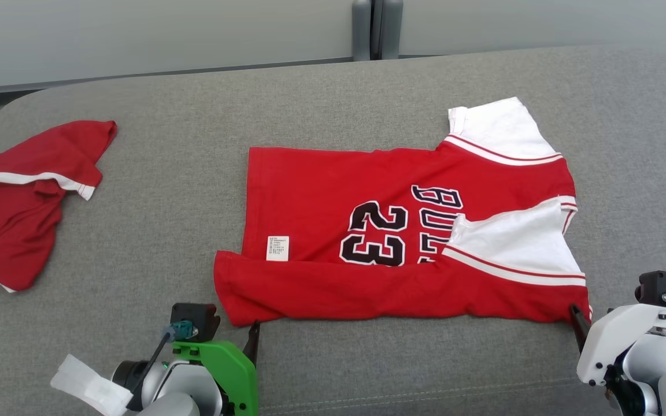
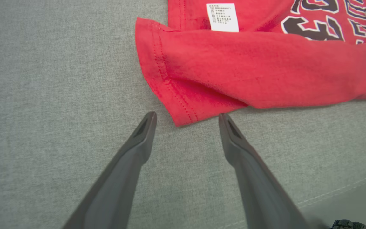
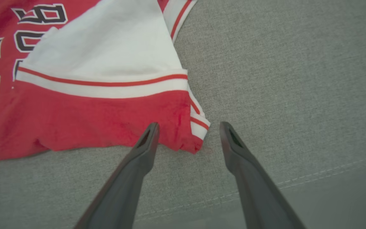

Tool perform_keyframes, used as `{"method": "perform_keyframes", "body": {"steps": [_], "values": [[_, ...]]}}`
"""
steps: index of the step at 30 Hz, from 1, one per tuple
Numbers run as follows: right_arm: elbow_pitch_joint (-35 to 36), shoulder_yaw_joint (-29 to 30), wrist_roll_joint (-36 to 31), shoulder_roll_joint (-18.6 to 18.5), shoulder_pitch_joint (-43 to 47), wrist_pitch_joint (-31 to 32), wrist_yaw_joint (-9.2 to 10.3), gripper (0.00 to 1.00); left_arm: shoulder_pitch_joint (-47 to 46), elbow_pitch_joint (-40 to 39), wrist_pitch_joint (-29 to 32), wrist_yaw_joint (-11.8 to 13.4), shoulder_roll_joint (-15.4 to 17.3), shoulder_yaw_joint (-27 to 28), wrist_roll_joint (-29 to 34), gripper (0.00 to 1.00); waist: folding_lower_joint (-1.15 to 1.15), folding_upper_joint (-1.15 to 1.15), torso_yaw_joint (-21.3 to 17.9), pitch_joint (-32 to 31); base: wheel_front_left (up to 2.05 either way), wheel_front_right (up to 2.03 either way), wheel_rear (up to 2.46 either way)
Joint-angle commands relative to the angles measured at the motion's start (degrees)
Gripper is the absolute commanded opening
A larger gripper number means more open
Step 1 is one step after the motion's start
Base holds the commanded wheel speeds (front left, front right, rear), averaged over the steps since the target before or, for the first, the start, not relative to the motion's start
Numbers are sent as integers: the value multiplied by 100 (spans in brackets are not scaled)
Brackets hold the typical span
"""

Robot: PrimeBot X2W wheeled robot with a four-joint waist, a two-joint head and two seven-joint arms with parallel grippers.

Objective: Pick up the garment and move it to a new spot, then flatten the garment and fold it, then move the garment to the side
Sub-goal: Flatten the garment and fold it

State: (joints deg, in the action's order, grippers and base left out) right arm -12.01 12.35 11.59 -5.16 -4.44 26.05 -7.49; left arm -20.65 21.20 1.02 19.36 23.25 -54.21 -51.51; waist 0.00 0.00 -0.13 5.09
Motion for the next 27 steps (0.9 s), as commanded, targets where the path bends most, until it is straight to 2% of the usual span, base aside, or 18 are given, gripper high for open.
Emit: {"method": "perform_keyframes", "body": {"steps": [1,3,5,7,12,14,15,16,17,18,19,27], "values": [[-47,16,-50,-1,-90,-60,0,96,-97,45,-9,-14,-10,-1,13,100,0,0,2,15,0,0,0],[-210,16,-12,29,-172,-91,0,85,-118,118,8,-41,-29,0,-16,100,0,0,4,45,0,0,0],[-346,-18,-12,48,-232,-129,0,82,-139,187,4,-59,-60,0,-36,100,0,0,12,70,0,0,0],[-476,-60,-11,57,-297,-149,0,75,-167,228,11,-73,-74,-8,-41,100,0,0,27,93,0,0,0],[-726,-40,-60,72,-395,-169,0,75,-173,317,-16,-132,-132,-25,-54,100,0,0,66,140,0,0,0],[-801,-44,-62,73,-417,-185,0,65,-187,363,-30,-165,-150,-30,-64,100,0,0,81,153,0,0,0],[-841,-41,-58,72,-424,-188,0,56,-193,391,-26,-173,-159,-40,-64,100,0,0,88,155,0,0,0],[-872,-63,-46,77,-427,-181,0,41,-202,405,-30,-183,-169,-45,-65,100,0,0,95,157,0,0,0],[-897,-76,-36,79,-430,-179,0,15,-209,418,-49,-183,-176,-39,-70,100,0,0,100,156,0,0,0],[-918,-82,-28,78,-437,-179,0,2,-213,431,-53,-190,-176,-43,-68,100,0,0,103,154,0,0,0],[-930,-87,-22,74,-445,-183,1,0,-217,433,-70,-205,-180,-42,-70,100,0,0,107,151,0,0,0],[-1028,-99,6,11,-402,-181,1,0,-215,446,-87,-336,-223,-18,-158,100,0,0,128,72,0,0,0]]}}
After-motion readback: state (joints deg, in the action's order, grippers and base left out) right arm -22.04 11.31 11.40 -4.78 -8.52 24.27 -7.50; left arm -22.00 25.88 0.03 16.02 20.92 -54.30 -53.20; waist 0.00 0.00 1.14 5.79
